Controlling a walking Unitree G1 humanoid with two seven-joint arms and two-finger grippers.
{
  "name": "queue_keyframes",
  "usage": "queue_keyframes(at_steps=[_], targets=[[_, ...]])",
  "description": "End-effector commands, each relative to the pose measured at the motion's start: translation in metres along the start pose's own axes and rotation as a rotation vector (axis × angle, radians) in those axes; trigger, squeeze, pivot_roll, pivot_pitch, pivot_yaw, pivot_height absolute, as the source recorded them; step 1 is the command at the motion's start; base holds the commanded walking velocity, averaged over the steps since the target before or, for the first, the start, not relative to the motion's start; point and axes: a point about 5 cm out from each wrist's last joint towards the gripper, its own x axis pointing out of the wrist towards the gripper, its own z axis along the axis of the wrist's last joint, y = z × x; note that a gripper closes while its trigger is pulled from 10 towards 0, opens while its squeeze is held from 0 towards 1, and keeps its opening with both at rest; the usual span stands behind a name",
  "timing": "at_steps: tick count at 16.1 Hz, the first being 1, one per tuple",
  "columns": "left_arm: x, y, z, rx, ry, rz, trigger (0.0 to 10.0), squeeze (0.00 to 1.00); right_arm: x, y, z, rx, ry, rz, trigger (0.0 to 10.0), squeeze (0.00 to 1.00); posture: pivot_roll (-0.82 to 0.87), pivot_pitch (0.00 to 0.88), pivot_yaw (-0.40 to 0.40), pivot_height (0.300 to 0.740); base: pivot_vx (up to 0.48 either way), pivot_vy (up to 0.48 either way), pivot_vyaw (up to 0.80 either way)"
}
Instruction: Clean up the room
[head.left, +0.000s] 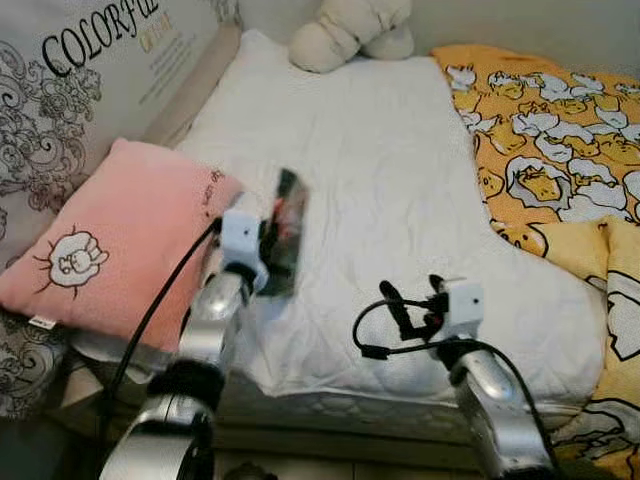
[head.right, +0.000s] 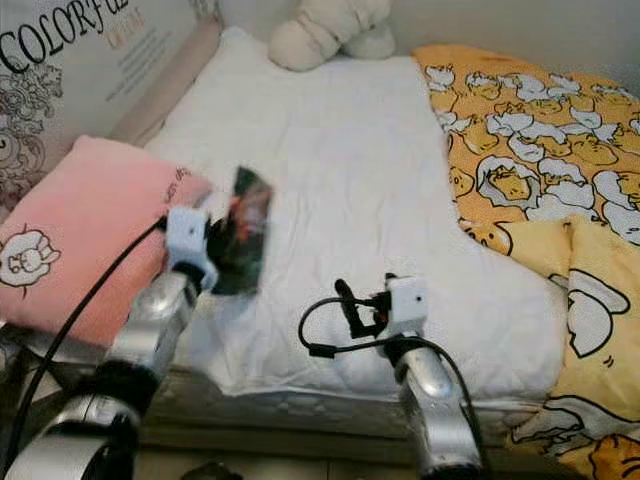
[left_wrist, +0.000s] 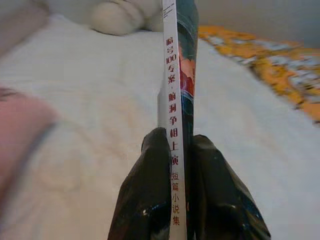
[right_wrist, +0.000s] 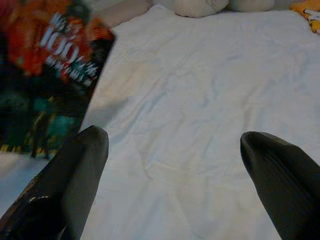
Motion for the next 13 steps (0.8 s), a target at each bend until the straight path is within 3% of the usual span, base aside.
queue_keyframes(at_steps=[1,2,4,7,9,12,13], targets=[[0.011,-0.003,0.009,-0.034,0.022,-0.044,10.0,0.0,-0.005,-0.002,0.004,-0.01,0.002,0.013,10.0,0.0,0.0,0.0,-0.068,0.74,0.0,0.0,0.0],[0.018,0.002,0.008,-0.095,0.098,-0.052,10.0,0.0,-0.012,-0.002,0.005,-0.015,0.012,0.041,10.0,0.0,-0.03,0.0,-0.087,0.74,0.0,0.0,0.0],[0.02,0.01,0.001,-0.107,0.186,-0.022,10.0,0.0,-0.026,-0.003,0.009,-0.04,0.033,0.09,10.0,0.0,-0.06,0.0,-0.129,0.74,0.0,0.0,0.0],[0.005,0.042,-0.017,-0.015,0.321,0.119,10.0,0.0,-0.042,0.003,0.016,-0.067,0.072,0.168,10.0,0.0,-0.1,0.005,-0.18,0.74,0.0,0.0,0.0],[-0.011,0.087,-0.01,0.105,0.337,0.278,10.0,0.0,-0.044,0.008,0.015,-0.063,0.088,0.185,10.0,0.0,-0.09,0.015,-0.176,0.74,0.0,0.0,0.0],[-0.026,0.123,0.007,0.318,0.359,0.301,10.0,0.0,-0.048,0.012,0.011,-0.04,0.119,0.184,10.0,0.0,-0.06,0.02,-0.169,0.74,0.0,0.0,0.0],[-0.028,0.127,0.009,0.338,0.364,0.298,10.0,0.0,-0.049,0.013,0.01,-0.036,0.123,0.186,10.0,0.0,-0.05,0.021,-0.168,0.74,0.0,0.0,0.0]])
